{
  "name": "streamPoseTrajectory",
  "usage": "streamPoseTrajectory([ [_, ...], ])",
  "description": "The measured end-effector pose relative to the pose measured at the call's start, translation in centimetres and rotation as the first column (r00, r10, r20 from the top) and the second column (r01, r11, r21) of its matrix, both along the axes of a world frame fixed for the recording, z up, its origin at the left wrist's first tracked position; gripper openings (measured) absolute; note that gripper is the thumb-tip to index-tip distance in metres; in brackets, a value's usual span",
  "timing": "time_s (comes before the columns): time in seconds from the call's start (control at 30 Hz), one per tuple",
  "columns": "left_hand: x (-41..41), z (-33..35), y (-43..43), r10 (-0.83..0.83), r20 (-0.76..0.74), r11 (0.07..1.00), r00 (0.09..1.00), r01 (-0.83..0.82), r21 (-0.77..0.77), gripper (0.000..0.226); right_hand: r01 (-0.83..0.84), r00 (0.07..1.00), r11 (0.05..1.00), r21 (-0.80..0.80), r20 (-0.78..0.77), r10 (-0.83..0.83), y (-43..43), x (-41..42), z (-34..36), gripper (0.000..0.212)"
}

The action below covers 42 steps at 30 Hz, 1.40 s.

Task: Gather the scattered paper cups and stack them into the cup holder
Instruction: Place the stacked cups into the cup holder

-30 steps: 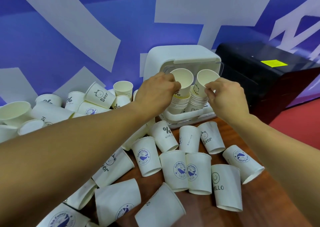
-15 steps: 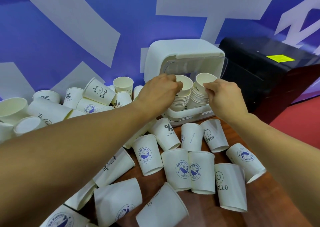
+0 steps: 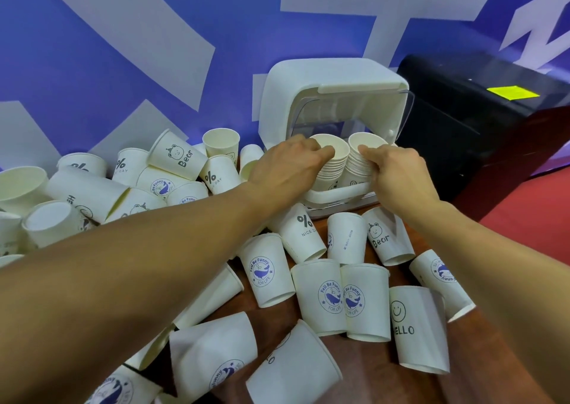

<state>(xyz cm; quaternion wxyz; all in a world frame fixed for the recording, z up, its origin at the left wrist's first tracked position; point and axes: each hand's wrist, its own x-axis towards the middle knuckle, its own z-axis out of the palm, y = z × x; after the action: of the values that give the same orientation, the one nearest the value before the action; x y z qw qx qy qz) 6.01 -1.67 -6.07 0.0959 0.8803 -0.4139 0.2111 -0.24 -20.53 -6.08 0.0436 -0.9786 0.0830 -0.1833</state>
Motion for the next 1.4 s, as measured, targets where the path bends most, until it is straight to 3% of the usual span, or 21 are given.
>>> streamPoseTrajectory([
  [0.23, -0.7, -0.2, 0.4, -0.008, -0.027, 1.000, 1.000, 0.008, 0.000, 0.030, 0.002, 0.999, 0.999, -0.054, -0.040, -0.004, 0.8, -0.7, -0.3, 0.041],
  [0.3, -1.1, -0.2, 0.9, -0.004, -0.042, 0.999, 0.999, 0.005, 0.034, 0.046, 0.012, 0.998, 0.997, -0.078, -0.060, -0.017, 1.4, -1.2, 0.1, 0.037],
  [0.43, -2.8, 0.6, 3.3, 0.024, -0.072, 0.999, 0.997, -0.022, 0.028, 0.073, -0.009, 1.000, 0.995, -0.097, 0.010, 0.010, 3.9, -2.6, 1.0, 0.055],
  [0.87, -11.3, 6.1, 20.4, 0.313, -0.015, 0.950, 0.950, -0.313, -0.003, 0.038, -0.354, 0.930, 0.927, -0.124, 0.059, 0.363, 20.5, -8.1, 7.0, 0.043],
  [1.2, -14.4, 8.4, 35.8, 0.627, -0.102, 0.776, 0.772, -0.631, -0.003, 0.034, -0.480, 0.873, 0.872, -0.097, 0.049, 0.486, 30.8, -9.3, 9.6, 0.041],
  [1.4, -12.2, 7.5, 41.7, 0.681, -0.247, 0.701, 0.690, -0.711, -0.053, 0.031, -0.550, 0.835, 0.832, -0.073, -0.017, 0.550, 36.8, -7.0, 8.3, 0.040],
])
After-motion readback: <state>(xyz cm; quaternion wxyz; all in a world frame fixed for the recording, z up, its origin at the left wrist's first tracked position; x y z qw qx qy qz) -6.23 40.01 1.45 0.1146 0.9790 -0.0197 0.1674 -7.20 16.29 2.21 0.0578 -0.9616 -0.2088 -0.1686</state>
